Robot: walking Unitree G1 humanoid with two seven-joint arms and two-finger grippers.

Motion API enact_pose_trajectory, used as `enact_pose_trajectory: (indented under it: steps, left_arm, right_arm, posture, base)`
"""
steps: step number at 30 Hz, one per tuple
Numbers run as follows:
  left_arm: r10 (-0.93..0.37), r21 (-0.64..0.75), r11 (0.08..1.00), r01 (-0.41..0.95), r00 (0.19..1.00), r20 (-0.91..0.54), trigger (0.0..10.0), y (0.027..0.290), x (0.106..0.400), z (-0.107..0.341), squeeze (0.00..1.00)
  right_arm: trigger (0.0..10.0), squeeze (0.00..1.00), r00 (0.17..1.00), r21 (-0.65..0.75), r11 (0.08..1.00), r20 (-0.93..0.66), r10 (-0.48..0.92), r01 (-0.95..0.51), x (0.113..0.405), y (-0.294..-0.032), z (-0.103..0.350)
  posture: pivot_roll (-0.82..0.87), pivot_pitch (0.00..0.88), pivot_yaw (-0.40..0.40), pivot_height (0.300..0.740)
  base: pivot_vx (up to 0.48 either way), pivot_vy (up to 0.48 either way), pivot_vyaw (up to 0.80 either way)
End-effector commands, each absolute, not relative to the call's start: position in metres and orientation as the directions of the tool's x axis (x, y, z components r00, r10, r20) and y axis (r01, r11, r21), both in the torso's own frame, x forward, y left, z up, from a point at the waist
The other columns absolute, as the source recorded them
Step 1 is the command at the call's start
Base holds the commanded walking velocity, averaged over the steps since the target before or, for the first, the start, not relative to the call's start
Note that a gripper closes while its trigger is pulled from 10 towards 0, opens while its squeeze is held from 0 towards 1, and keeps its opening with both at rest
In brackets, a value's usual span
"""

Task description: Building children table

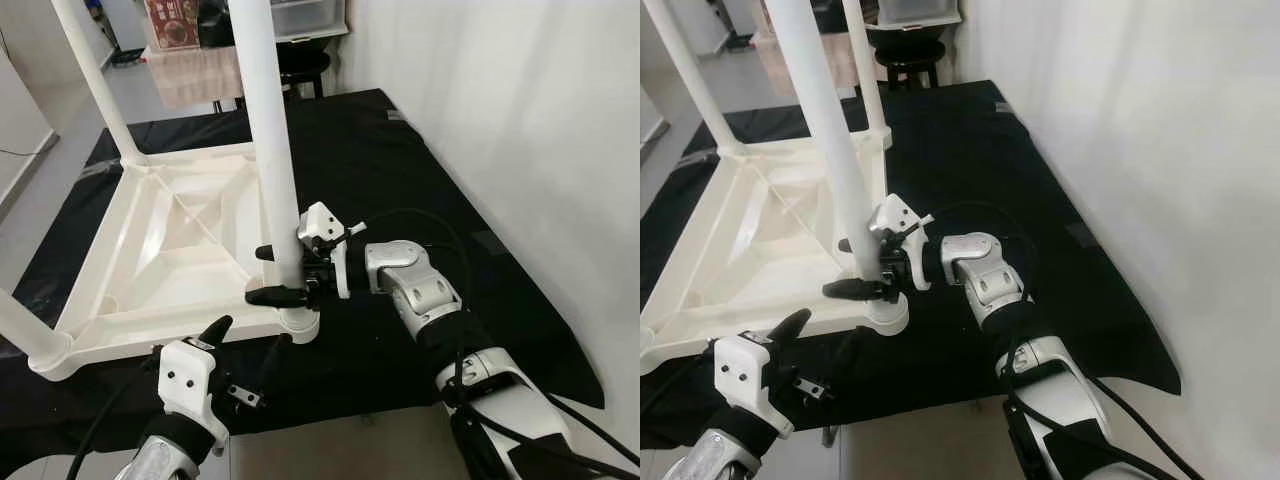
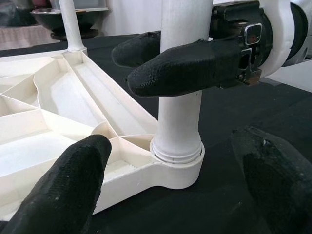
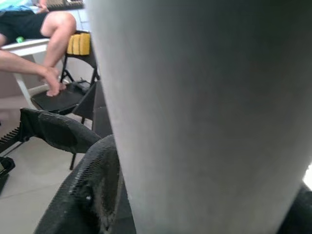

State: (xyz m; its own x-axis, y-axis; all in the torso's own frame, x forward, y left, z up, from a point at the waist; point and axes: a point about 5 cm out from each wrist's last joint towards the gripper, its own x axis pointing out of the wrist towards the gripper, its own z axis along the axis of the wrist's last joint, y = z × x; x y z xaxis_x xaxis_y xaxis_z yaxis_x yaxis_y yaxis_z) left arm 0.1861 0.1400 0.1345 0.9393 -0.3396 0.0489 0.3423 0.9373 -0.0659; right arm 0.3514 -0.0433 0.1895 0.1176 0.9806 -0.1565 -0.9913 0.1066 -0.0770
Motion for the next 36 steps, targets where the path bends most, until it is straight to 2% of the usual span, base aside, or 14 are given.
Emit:
enact_pose_trajectory:
  steps: [1,14,15,16,17,18,20,28,29,31,32,33,34,36]
  left_arm:
    - [-0.340,-0.071,0.938,0.341,0.940,0.027,10.0,0.141,0.185,0.130,0.00]
    - [-0.341,-0.075,0.937,0.342,0.940,0.025,10.0,0.140,0.183,0.129,0.00]
    - [-0.342,-0.075,0.937,0.343,0.939,0.025,10.0,0.140,0.183,0.129,0.00]
    - [-0.341,-0.074,0.937,0.342,0.940,0.025,10.0,0.141,0.183,0.129,0.00]
    - [-0.341,-0.074,0.937,0.342,0.940,0.025,10.0,0.141,0.183,0.129,0.00]
    - [-0.340,-0.074,0.937,0.341,0.940,0.026,10.0,0.142,0.183,0.129,0.00]
    - [-0.340,-0.073,0.937,0.341,0.940,0.025,10.0,0.143,0.183,0.129,0.00]
    - [-0.340,-0.065,0.938,0.341,0.940,0.024,10.0,0.143,0.184,0.128,0.00]
    - [-0.339,-0.065,0.938,0.339,0.941,0.025,10.0,0.143,0.185,0.128,0.00]
    - [-0.337,-0.065,0.939,0.338,0.941,0.026,10.0,0.144,0.185,0.128,0.00]
    - [-0.339,-0.066,0.938,0.340,0.940,0.026,10.0,0.143,0.185,0.128,0.00]
    - [-0.339,-0.066,0.938,0.340,0.940,0.026,10.0,0.143,0.185,0.128,0.00]
    - [-0.341,-0.067,0.937,0.342,0.940,0.026,10.0,0.143,0.185,0.128,0.00]
    - [-0.342,-0.067,0.937,0.343,0.939,0.026,10.0,0.143,0.186,0.129,0.00]
  right_arm:
    - [0.0,0.00,0.094,-0.070,0.084,-0.155,0.983,-0.994,0.351,-0.041,0.188]
    - [0.0,0.00,0.347,-0.092,0.338,-0.109,0.931,-0.936,0.354,-0.077,0.176]
    - [0.0,0.00,0.493,-0.099,0.484,-0.119,0.862,-0.869,0.353,-0.079,0.168]
    - [0.0,0.00,0.802,-0.073,0.800,-0.088,0.590,-0.596,0.351,-0.081,0.164]
    - [0.0,0.00,0.802,-0.073,0.800,-0.088,0.590,-0.596,0.351,-0.081,0.164]
    - [0.0,0.00,0.949,-0.048,0.951,-0.098,0.298,-0.304,0.344,-0.094,0.160]
    - [0.0,0.00,0.888,-0.128,0.879,-0.088,0.452,-0.460,0.308,-0.059,0.153]
    - [0.0,0.00,0.832,-0.105,0.826,-0.109,0.544,-0.554,0.316,-0.058,0.152]
    - [4.3,0.00,0.820,-0.112,0.813,-0.119,0.560,-0.571,0.315,-0.056,0.153]
    - [4.3,0.00,0.814,-0.119,0.806,-0.124,0.568,-0.580,0.315,-0.056,0.154]
    - [10.0,0.19,0.793,-0.104,0.786,-0.115,0.599,-0.609,0.315,-0.053,0.158]
    - [10.0,0.19,0.793,-0.104,0.786,-0.115,0.599,-0.609,0.315,-0.053,0.158]
    - [10.0,1.00,0.756,-0.068,0.754,-0.094,0.648,-0.654,0.315,-0.048,0.164]
    - [10.0,1.00,0.688,-0.040,0.687,-0.069,0.723,-0.726,0.311,-0.040,0.172]
  posture:
    - [0.00,0.067,0.034,0.740]
    - [-0.02,0.070,0.023,0.740]
    - [-0.02,0.073,0.014,0.740]
    - [-0.03,0.077,0.015,0.740]
    - [-0.03,0.077,0.015,0.740]
    - [-0.03,0.077,0.015,0.740]
    - [-0.02,0.077,0.024,0.740]
    - [-0.02,0.062,0.024,0.740]
    - [-0.02,0.062,0.022,0.740]
    - [-0.02,0.062,0.029,0.740]
    - [-0.03,0.063,0.030,0.740]
    - [-0.03,0.063,0.030,0.740]
    - [-0.03,0.062,0.033,0.740]
    - [-0.03,0.062,0.033,0.740]
  base:
    - [0.000,0.000,0.00]
    - [0.000,0.000,0.00]
    - [0.000,0.000,0.00]
    - [0.000,0.000,0.00]
    - [0.000,0.000,0.00]
    - [0.000,0.000,0.00]
    - [0.000,0.000,0.00]
    - [0.000,0.000,0.00]
    - [0.000,0.000,0.00]
    - [0.000,0.000,0.00]
    - [0.000,0.000,0.00]
    - [0.000,0.000,0.00]
    - [0.000,0.000,0.00]
    - [0.000,0.000,0.00]
